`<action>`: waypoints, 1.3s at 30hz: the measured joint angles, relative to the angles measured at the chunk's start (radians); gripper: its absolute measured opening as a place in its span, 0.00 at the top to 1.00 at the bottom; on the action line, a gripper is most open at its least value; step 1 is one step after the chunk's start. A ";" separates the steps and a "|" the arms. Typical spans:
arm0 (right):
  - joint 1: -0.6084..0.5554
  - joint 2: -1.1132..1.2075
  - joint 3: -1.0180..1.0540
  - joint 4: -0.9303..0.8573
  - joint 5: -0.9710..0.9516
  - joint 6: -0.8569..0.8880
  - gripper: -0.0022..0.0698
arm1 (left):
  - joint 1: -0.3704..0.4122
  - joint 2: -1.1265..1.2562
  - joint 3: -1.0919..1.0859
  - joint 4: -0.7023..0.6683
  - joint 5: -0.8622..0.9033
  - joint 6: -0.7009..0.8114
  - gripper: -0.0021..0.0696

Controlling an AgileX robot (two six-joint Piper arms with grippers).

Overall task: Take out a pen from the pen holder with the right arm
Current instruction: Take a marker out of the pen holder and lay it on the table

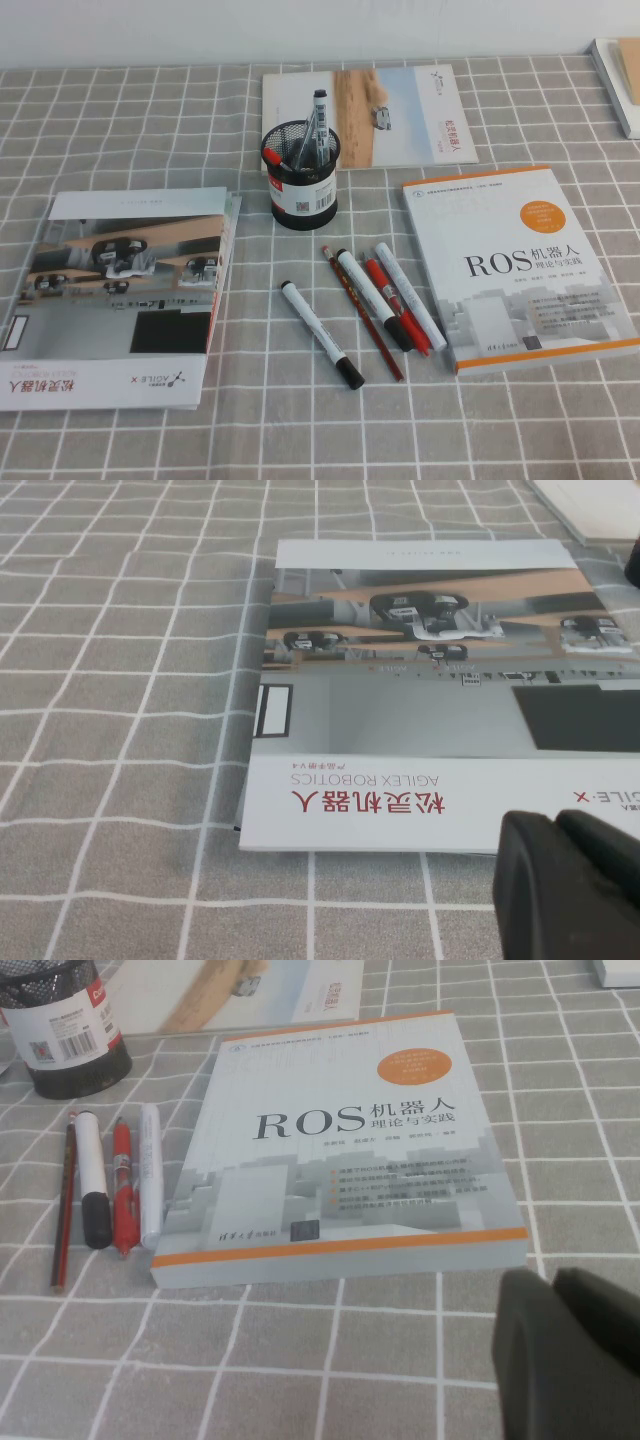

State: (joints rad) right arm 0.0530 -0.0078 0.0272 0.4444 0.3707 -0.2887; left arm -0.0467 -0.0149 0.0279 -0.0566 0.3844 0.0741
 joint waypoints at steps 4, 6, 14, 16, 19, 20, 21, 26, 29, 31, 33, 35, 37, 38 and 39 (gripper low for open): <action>0.000 0.000 0.000 0.000 0.000 0.000 0.99 | 0.000 0.000 0.000 0.000 0.000 0.000 0.98; 0.000 0.000 0.000 0.000 0.000 0.000 0.99 | 0.000 0.000 0.000 0.000 0.000 0.000 0.98; 0.000 0.000 0.000 0.000 0.000 0.000 0.99 | 0.000 0.000 0.000 0.000 0.000 0.000 0.98; 0.000 0.000 0.000 0.000 0.000 0.000 0.99 | 0.000 0.000 0.000 0.000 0.000 0.000 0.98; 0.000 0.000 0.000 0.017 -0.003 0.000 0.99 | 0.000 0.000 0.000 0.000 0.000 0.000 0.98; 0.000 0.000 0.000 0.025 -0.008 0.000 0.99 | 0.000 0.000 0.000 0.000 0.000 0.000 0.98; 0.000 0.000 0.000 0.035 -0.015 0.000 0.99 | 0.000 0.000 0.000 0.000 0.000 0.000 0.98; 0.000 0.000 0.000 0.141 -0.075 0.000 0.99 | 0.000 0.000 0.000 0.000 0.000 0.000 0.98; 0.000 0.000 0.000 0.234 -0.123 0.000 0.99 | 0.000 0.000 0.000 0.000 0.000 0.000 0.98; 0.000 0.000 0.000 0.298 -0.153 0.000 0.99 | 0.000 0.000 0.000 0.000 0.000 0.000 0.98; 0.000 0.000 0.000 0.370 -0.179 0.000 0.99 | 0.000 0.000 0.000 0.000 0.000 0.000 0.98; 0.000 0.000 0.000 0.424 -0.194 0.000 0.99 | 0.000 0.000 0.000 0.000 0.000 0.000 0.98; 0.000 0.000 0.000 0.453 -0.200 0.000 0.99 | 0.000 0.000 0.000 0.000 0.000 0.000 0.98; 0.000 0.000 0.000 0.461 -0.202 0.000 0.99 | 0.000 0.000 0.000 0.000 0.000 0.000 0.98; 0.000 0.000 0.000 0.464 -0.202 0.000 0.99 | 0.000 0.000 0.000 0.000 0.000 0.000 0.98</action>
State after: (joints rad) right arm 0.0530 -0.0078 0.0272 0.9088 0.1686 -0.2882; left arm -0.0467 -0.0149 0.0279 -0.0566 0.3844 0.0741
